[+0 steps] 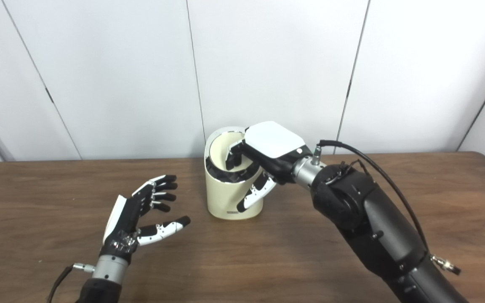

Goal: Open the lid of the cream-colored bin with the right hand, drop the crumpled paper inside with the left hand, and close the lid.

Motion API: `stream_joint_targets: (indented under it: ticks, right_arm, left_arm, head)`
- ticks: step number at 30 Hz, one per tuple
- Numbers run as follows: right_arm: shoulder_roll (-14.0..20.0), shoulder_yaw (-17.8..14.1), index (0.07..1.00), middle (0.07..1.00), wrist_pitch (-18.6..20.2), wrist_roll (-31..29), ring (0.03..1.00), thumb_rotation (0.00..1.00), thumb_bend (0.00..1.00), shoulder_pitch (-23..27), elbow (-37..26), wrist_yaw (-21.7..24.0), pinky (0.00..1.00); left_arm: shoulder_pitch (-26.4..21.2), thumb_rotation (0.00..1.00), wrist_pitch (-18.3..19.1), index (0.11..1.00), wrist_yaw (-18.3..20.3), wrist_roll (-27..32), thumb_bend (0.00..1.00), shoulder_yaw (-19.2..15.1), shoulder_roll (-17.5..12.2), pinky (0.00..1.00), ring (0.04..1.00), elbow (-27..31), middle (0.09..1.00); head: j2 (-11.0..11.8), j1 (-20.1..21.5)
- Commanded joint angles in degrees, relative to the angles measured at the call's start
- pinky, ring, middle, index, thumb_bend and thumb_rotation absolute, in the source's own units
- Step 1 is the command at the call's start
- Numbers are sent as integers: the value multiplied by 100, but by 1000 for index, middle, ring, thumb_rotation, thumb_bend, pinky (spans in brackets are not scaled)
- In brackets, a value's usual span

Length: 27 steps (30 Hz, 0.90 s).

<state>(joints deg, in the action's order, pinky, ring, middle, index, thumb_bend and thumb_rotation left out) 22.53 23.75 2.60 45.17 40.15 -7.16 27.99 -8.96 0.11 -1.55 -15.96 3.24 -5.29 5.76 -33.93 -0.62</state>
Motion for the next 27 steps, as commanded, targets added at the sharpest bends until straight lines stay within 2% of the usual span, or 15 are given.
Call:
stream_joint_targets:
  ticks: [1,8,10,13,14,17,20,24,27]
  right_arm:
    - [8,-105,665,665,55,-134,824,390,873,-23,-34,97,933]
    - [-219,-868,842,863,456,-724,856,382,808,2,-199,-172,787]
    - [-240,-1039,866,877,549,-835,848,366,820,31,-234,-206,737]
    - [-320,-1353,881,863,269,-1134,826,334,873,46,-45,-607,678]
    - [-345,-1470,884,861,282,-1264,825,330,880,-3,-46,-677,673]
    - [-351,-1702,960,900,295,-1636,894,302,876,-216,-95,-790,742]
    - [-333,-1842,974,929,564,-1860,917,264,866,-496,-310,-749,779]
    - [-356,-1965,967,918,804,-1928,886,262,880,-970,-581,-861,739]
    - [-422,-2043,967,921,991,-2009,866,265,892,-1251,-706,-922,750]
  left_arm:
    - [-178,44,-99,800,-26,-18,717,-14,-27,605,695,174,770]
    - [-169,49,-75,804,-1,28,723,-10,-18,608,700,163,770]
    - [-166,60,-60,803,6,33,722,-17,-23,606,701,172,769]
    - [-163,43,-69,803,7,36,717,-23,-36,603,698,178,770]
    - [-165,41,-73,803,1,20,717,-23,-46,603,697,173,770]
    - [-176,52,-84,802,1,24,717,-28,-67,602,697,170,770]
    - [-186,58,-42,801,14,25,718,-31,-78,602,697,205,771]
    - [-207,63,-3,804,21,6,717,-32,-98,605,698,256,770]
    - [-221,66,-5,803,10,-4,718,-34,-108,605,698,265,768]
  head:
    - [12,-22]
    - [22,-6]
    - [28,-17]
    - [23,-4]
    - [25,-6]
    - [19,-2]
    - [24,9]
    - [17,25]
    - [20,41]
